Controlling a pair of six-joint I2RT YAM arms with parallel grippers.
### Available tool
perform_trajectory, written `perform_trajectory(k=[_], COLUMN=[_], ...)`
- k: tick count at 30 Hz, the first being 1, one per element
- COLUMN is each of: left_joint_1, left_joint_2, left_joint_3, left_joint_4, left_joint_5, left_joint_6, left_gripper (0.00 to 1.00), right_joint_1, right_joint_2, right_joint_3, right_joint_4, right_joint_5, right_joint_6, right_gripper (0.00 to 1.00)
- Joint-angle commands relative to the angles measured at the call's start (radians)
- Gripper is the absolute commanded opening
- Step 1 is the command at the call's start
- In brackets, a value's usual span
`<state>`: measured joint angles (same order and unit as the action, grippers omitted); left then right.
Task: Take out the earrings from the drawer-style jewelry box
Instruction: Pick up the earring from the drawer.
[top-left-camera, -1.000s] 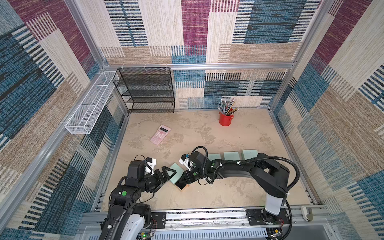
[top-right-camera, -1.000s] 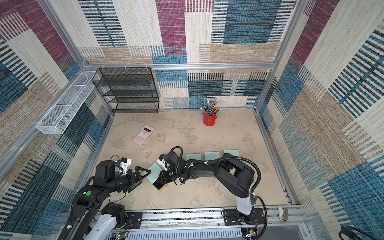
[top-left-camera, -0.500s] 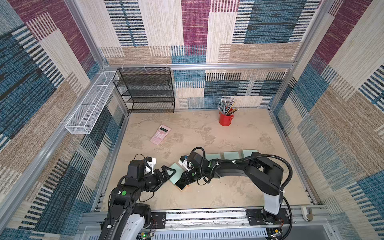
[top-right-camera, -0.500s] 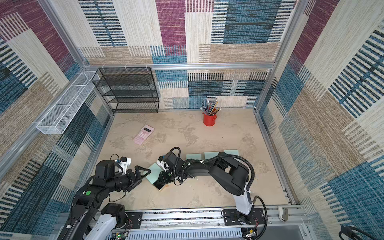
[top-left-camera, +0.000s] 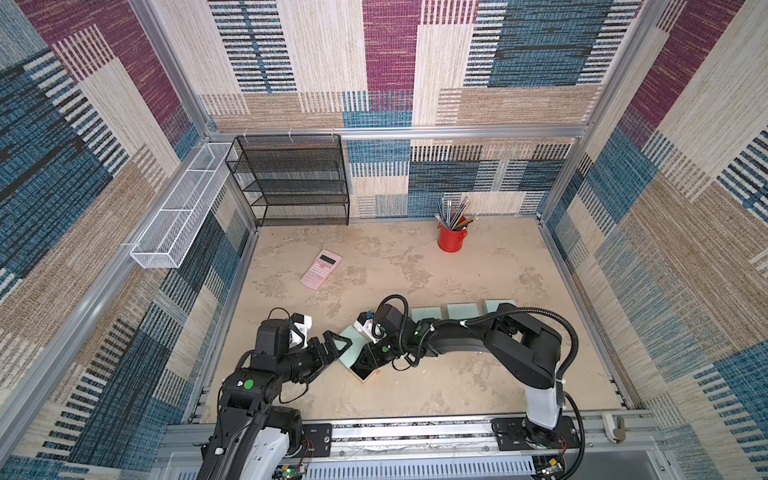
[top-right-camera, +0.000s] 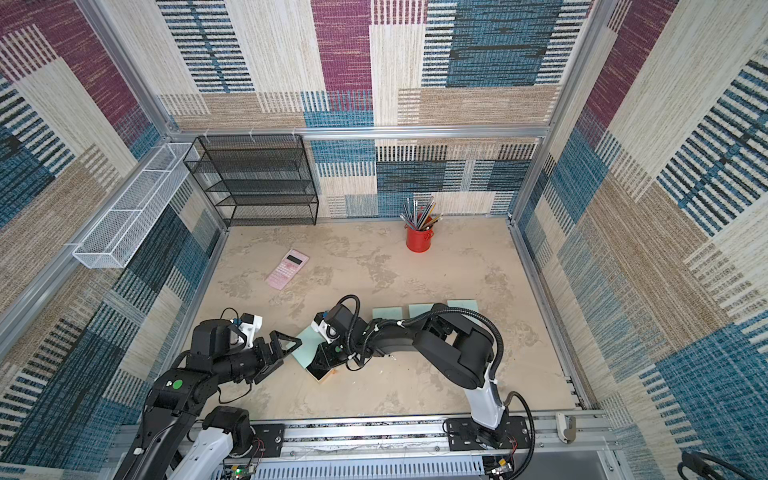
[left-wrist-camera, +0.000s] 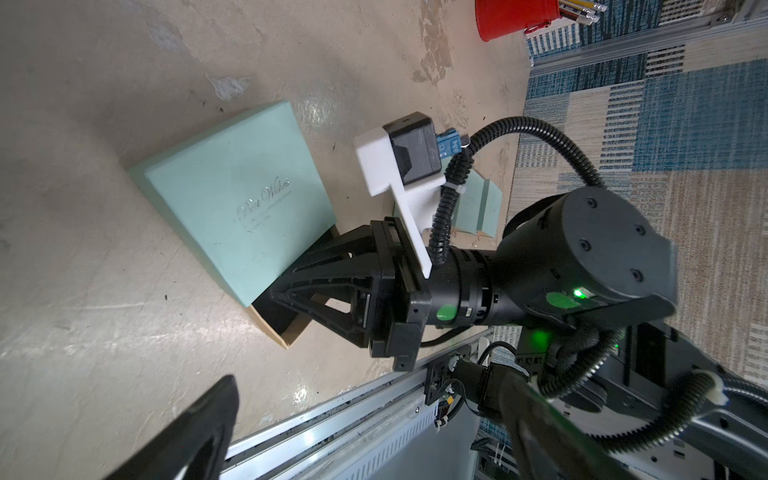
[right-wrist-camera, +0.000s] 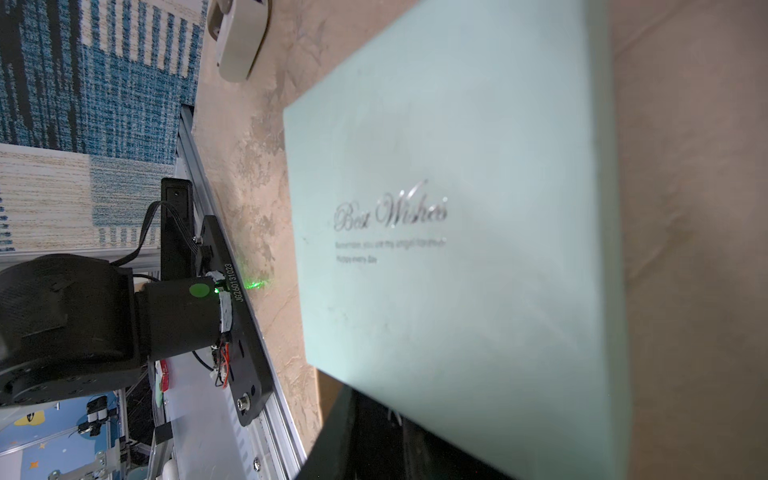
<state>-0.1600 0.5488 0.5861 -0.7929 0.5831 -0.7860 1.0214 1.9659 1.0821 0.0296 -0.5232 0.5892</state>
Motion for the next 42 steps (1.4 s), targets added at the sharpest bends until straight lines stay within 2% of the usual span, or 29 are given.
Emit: perform_trajectory(k=[1,17,42], left_joint_1=[0.0,0.0,0.0], left_joint_2=[0.0,-0.006,0.01], left_joint_3=[0.005,0.0,-0.001], left_joint_4=[0.014,0.015,0.038], left_joint_5=[0.003,0.003,0.003], left_joint_6=[0.018,0.016,0.018], left_gripper=[0.99,0.99,0.99], right_joint_1=[0.002,0.002,-0.005], right_joint_2=[0.009,-0.027,-0.131], right_joint_3=[-0.002,-0.03,-0.024], right_joint_4=[-0.036,-0.003,0.029], right_joint_5=[0.008,-0.005,-0.005], right_joint_6=[-0.007,0.014,0.008], right_gripper=[0.19,0.08,0.03])
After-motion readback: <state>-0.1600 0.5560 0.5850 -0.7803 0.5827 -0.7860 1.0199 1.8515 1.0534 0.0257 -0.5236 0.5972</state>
